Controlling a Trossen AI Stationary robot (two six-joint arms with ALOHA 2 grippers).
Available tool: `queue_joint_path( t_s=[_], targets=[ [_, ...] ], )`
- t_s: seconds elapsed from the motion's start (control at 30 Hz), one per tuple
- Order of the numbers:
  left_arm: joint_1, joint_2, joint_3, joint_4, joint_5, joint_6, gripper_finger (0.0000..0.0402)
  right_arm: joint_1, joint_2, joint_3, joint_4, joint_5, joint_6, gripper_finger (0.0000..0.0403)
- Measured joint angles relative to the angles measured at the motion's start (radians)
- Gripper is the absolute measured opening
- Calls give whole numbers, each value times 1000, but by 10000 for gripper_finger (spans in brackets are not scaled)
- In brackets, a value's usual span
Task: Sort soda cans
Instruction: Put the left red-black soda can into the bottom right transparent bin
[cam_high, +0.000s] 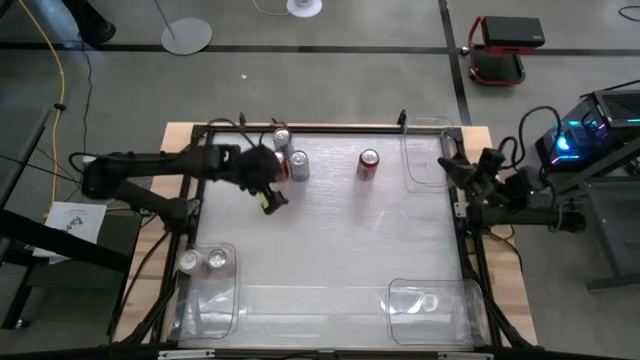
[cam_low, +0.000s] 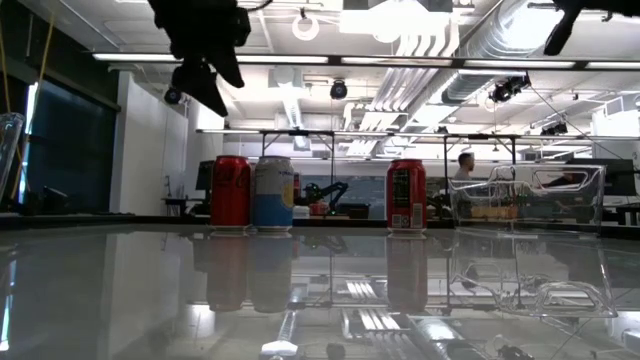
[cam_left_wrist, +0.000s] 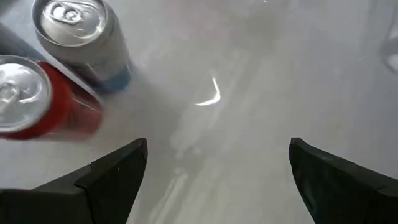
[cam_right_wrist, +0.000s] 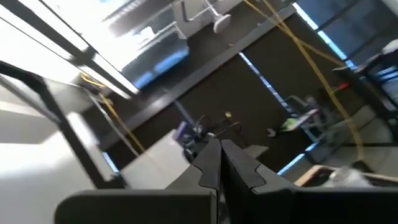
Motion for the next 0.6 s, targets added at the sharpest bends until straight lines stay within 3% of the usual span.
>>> queue_joint_path(
  t_s=[0.2,0.37,0.6],
  targets=[
    [97,-9,0,18,-93,364,367,0,134,95,-8,43,-87,1],
    [163,-3,0,-43,-96,436,367,0,243,132,-8,45,-86,1],
    [307,-2,-49,19,-78,481,367,0,356,139,32,45,-86,0]
  ],
)
